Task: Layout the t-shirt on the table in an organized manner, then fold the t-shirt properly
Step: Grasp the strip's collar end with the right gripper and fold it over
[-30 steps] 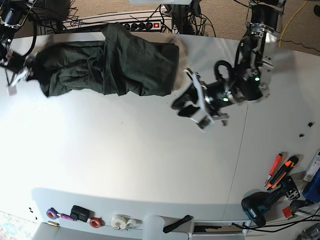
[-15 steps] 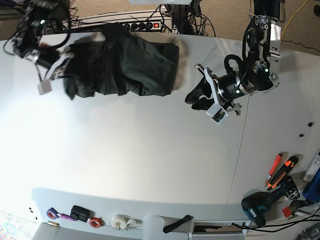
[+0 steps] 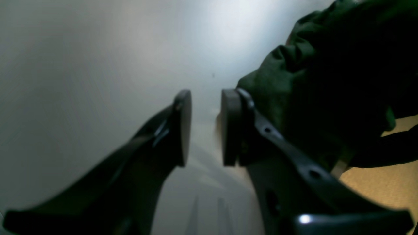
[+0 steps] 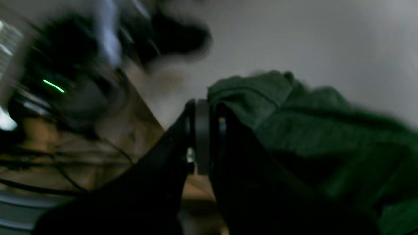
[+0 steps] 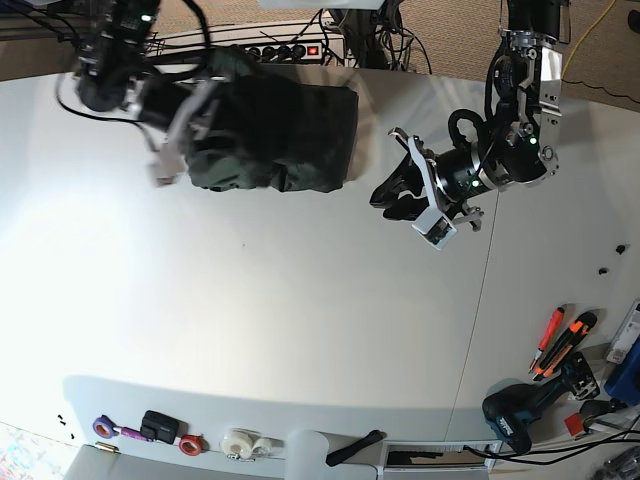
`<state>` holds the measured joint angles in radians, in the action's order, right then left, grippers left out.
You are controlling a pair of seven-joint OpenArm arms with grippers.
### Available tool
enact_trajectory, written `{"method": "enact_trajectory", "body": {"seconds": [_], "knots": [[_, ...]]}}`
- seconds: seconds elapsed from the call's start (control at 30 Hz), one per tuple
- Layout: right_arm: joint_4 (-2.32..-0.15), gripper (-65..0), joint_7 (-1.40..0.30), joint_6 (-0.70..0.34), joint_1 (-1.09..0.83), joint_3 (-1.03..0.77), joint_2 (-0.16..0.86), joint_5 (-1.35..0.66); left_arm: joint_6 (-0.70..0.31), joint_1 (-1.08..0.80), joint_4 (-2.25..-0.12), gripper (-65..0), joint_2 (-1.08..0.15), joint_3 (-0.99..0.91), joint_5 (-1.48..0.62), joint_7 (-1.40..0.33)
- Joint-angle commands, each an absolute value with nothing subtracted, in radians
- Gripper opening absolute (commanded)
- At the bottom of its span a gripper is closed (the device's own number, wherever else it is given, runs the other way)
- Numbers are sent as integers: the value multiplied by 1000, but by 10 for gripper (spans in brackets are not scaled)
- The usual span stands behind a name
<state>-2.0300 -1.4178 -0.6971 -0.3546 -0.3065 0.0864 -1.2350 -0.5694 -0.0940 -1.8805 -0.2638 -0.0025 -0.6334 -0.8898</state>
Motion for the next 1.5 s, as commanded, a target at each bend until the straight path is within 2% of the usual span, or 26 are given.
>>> {"method": "enact_trajectory", "body": {"seconds": [0.0, 0.17, 0.3, 0.7, 1.07, 1.17, 1.27, 1.33, 1.47], "knots": [[-2048, -650, -1396, -698, -352, -276, 92, -1224, -573, -83, -1899, -500, -269, -7, -651, -866], [-2048, -650, -1226, -698, -352, -138, 91, -958, -573, -83, -1899, -500, -269, -7, -651, -868], [-2048, -650, -1131, -688, -348, -66, 91, -865, -573, -83, -1899, -500, -269, -7, -651, -868], [-2048, -650, -1046, -549, -273, 62, 91, -639, -573, -83, -1899, -500, -269, -7, -651, -868], [-2048, -649, -1055, -551, -249, 186, 92, -593, -573, -83, -1899, -500, -269, -7, -651, -867], [-2048, -533, -1055, -569, -249, 220, 91, -594, -573, -83, -1899, -500, -269, -7, -651, -867], [-2048, -446, -1055, -569, -249, 234, 91, -594, -573, -83, -1899, -500, -269, -7, -651, -868], [-2051, -424, -1054, -569, -249, 235, 91, -594, -573, -83, -1899, -500, -269, -7, -651, -868], [-2107, -424, -1054, -569, -249, 234, 92, -593, -574, -83, -1899, -500, -269, -7, -651, -868]]}}
